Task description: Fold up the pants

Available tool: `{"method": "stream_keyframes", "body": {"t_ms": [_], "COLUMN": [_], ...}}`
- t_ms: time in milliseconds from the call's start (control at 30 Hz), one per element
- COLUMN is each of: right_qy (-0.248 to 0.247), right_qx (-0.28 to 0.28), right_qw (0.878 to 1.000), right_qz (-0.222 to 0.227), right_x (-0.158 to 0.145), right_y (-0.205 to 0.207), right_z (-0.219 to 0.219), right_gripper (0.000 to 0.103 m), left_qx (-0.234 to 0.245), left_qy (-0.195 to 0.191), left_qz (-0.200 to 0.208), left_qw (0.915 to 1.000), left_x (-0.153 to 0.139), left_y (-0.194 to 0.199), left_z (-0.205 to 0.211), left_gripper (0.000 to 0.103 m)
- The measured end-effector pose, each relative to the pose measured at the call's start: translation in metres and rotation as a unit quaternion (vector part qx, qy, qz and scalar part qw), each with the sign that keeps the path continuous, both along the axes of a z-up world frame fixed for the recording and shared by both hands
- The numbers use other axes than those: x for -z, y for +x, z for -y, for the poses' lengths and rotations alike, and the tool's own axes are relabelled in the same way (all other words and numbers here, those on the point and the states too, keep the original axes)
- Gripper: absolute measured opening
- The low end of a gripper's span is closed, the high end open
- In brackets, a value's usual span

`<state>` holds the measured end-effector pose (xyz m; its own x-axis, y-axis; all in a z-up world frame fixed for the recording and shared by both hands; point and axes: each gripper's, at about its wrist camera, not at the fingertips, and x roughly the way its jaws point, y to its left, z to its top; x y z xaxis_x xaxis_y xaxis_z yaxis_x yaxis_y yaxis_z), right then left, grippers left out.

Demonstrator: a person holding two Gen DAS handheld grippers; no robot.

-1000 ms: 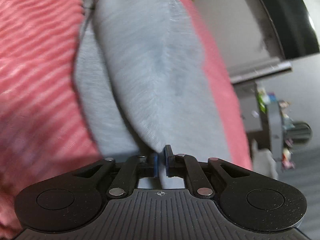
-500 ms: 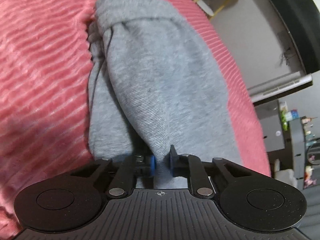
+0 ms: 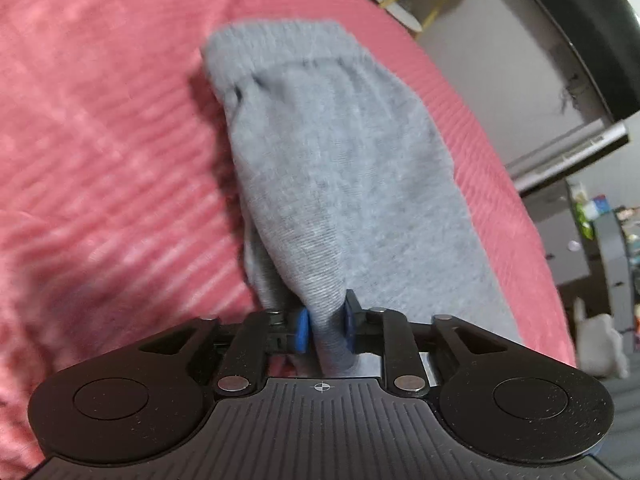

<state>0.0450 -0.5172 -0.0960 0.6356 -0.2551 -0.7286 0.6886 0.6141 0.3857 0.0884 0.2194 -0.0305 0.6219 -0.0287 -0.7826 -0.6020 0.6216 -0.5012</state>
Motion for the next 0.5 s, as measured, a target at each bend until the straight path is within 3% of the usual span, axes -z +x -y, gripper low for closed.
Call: {"method": "stream_keyframes", "body": {"t_ms": [67, 100, 133, 167, 200, 267, 333, 367, 400, 433, 500], "right_qy": [-0.040, -0.067, -0.110, -0.152, -0.176, -0.170, -0.083, -0.019, 0.063, 0.172, 0.331], "right_qx": [0.027, 0.044, 0.068, 0.095, 0.103, 0.064, -0.028, -0.083, -0.139, -0.196, -0.266], "right_qw": [0.999, 0.996, 0.991, 0.983, 0.978, 0.983, 0.991, 0.986, 0.974, 0.947, 0.891], "right_qz": [-0.015, -0.027, -0.040, -0.048, -0.039, 0.021, 0.106, 0.140, 0.168, 0.185, 0.160], "right_x": [-0.017, -0.024, -0.036, -0.047, -0.055, -0.068, -0.067, -0.061, -0.049, -0.031, 0.008], "right_y": [-0.004, -0.006, -0.008, -0.007, -0.005, 0.009, 0.038, 0.056, 0.078, 0.105, 0.150], "right_z": [-0.001, -0.001, -0.005, -0.011, -0.018, -0.040, -0.070, -0.085, -0.102, -0.126, -0.167], "right_gripper": [0.033, 0.044, 0.049, 0.057, 0.058, 0.061, 0.075, 0.077, 0.078, 0.079, 0.079], "left_qx": [-0.044, -0.065, -0.071, -0.055, -0.020, 0.055, 0.124, 0.150, 0.181, 0.212, 0.256], "left_qy": [0.100, 0.163, 0.219, 0.259, 0.276, 0.264, 0.213, 0.186, 0.151, 0.108, 0.041], "left_qz": [-0.021, -0.016, 0.002, 0.032, 0.058, 0.103, 0.141, 0.150, 0.152, 0.145, 0.111], "left_qw": [0.9938, 0.9843, 0.9731, 0.9639, 0.9592, 0.9573, 0.9588, 0.9593, 0.9599, 0.9604, 0.9593], "left_x": [-0.030, -0.045, -0.058, -0.068, -0.075, -0.079, -0.068, -0.060, -0.049, -0.036, -0.005], "left_y": [-0.012, -0.017, -0.019, -0.016, -0.009, 0.014, 0.041, 0.055, 0.071, 0.087, 0.115], "left_z": [0.011, 0.019, 0.030, 0.043, 0.059, 0.095, 0.131, 0.147, 0.161, 0.175, 0.195], "left_gripper": [0.065, 0.069, 0.072, 0.072, 0.074, 0.083, 0.083, 0.085, 0.086, 0.085, 0.085]}}
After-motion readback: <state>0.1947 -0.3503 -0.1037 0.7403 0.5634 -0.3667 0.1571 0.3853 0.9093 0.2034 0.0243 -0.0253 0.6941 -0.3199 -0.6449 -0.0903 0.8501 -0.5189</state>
